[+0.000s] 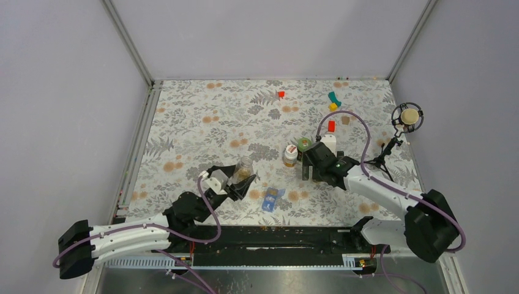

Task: Sort the pills into containers
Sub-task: Adjust the pill in the pill container, then pick up the lid of the pill bottle at the center of the board.

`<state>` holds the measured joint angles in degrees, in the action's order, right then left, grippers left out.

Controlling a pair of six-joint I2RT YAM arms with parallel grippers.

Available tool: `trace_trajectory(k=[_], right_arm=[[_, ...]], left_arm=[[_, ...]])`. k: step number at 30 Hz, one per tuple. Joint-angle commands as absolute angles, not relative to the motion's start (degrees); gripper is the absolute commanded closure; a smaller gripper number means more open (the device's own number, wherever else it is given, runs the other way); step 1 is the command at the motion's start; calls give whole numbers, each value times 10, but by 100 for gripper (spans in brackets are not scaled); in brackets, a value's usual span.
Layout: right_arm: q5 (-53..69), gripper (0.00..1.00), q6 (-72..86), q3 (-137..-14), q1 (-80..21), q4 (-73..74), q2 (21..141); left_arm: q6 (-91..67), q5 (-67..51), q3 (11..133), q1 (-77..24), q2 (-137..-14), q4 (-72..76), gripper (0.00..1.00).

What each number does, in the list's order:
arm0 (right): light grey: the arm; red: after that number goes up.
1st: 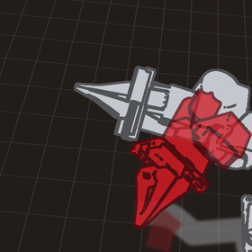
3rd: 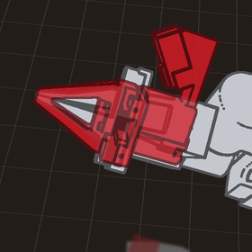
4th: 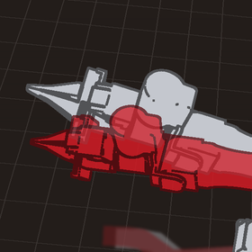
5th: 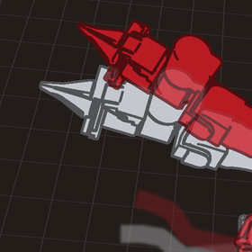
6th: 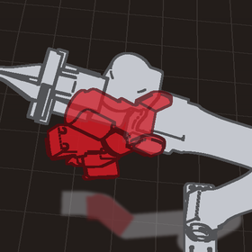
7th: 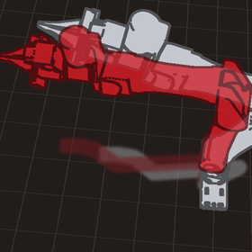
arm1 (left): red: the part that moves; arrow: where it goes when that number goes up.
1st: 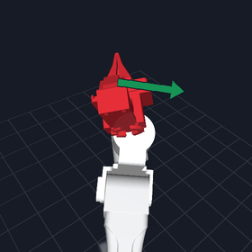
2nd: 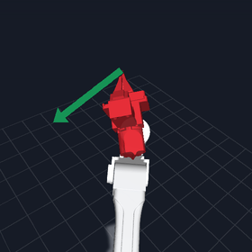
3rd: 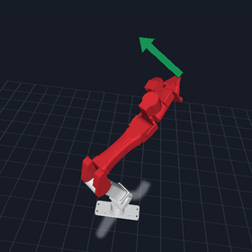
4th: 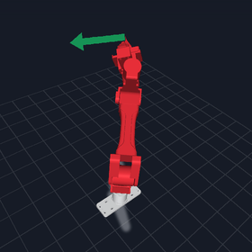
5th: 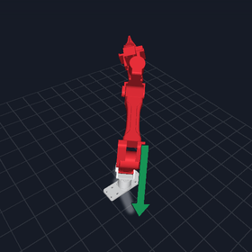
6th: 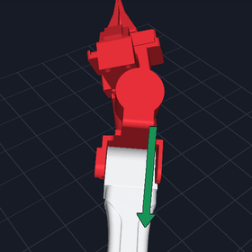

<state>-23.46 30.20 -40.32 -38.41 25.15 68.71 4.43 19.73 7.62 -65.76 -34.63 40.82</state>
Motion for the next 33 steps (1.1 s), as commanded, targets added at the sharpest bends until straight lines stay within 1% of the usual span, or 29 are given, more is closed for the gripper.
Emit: trace_trajectory(k=[1,4,5,8,13,16,19,23,28,33], right_arm=[[-285,0,298,-416,-369,266,741],[-253,7,305,-430,-354,261,784],[-246,11,308,-432,-354,255,796],[-225,19,313,-427,-350,233,811],[-207,26,316,-425,-349,221,815],[-200,27,316,-425,-348,221,818],[-197,17,313,-424,-348,218,818],[-200,16,313,-424,-348,218,811],[-194,19,309,-431,-348,217,809],[-183,27,310,-435,-348,224,816]], left_arm=[[17,175,70,-656,-356,470,100],[15,174,70,-656,-359,471,100],[14,173,70,-656,-359,471,100],[14,174,70,-656,-362,471,100],[11,174,69,-656,-366,469,100],[12,174,70,-656,-369,470,100],[12,175,70,-656,-372,472,100],[12,175,72,-656,-373,472,100],[14,176,73,-656,-372,468,100],[13,177,72,-656,-367,460,100]])
